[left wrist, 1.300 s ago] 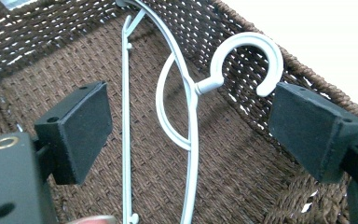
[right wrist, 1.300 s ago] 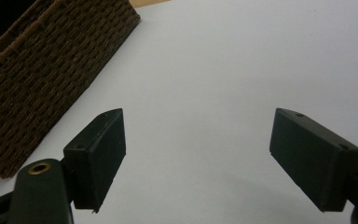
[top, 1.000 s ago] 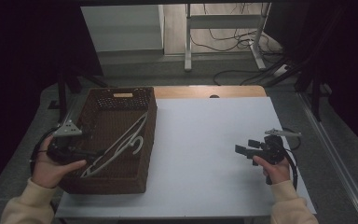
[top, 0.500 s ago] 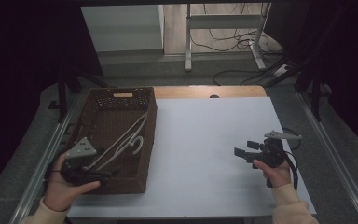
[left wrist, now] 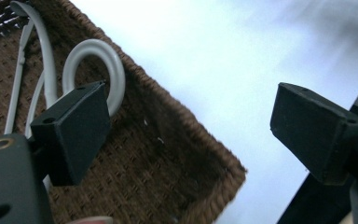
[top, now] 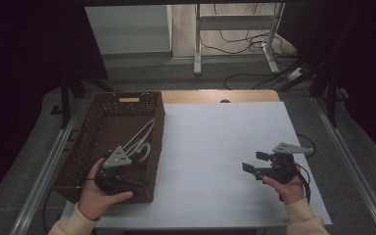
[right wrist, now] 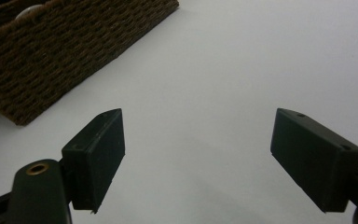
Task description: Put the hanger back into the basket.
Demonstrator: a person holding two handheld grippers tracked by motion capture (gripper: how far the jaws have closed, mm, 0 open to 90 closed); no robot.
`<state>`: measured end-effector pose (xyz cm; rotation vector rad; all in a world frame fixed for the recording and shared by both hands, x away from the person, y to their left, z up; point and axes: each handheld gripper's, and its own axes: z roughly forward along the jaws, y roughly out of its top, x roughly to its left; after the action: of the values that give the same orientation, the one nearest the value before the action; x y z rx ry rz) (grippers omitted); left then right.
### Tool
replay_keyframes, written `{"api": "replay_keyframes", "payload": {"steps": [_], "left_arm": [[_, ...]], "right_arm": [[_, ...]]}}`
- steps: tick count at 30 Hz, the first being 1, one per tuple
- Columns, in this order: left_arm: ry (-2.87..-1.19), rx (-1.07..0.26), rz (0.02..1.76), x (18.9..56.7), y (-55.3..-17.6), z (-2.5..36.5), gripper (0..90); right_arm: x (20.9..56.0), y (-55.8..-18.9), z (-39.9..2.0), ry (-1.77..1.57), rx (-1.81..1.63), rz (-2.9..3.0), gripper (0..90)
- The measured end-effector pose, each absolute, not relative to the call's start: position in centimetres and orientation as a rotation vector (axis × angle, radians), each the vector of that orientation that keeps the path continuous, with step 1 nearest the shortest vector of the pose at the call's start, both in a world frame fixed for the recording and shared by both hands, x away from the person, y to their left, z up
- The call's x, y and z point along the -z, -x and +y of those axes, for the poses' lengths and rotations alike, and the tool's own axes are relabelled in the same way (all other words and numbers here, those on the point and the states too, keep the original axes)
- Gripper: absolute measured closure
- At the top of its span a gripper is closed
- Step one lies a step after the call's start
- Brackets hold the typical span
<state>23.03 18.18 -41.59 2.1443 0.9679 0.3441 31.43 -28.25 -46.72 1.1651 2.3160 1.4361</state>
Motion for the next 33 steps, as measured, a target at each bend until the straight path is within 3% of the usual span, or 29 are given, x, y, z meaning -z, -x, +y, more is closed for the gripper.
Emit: {"api": "replay_keyframes", "payload": {"steps": [33], "left_arm": [[-2.122,-0.362,0.987,43.1,-23.3,18.8,11.9]], "right_arm": [[46.4,-30.0,-28.7,-1.047,-1.349,2.321,16.6]]}}
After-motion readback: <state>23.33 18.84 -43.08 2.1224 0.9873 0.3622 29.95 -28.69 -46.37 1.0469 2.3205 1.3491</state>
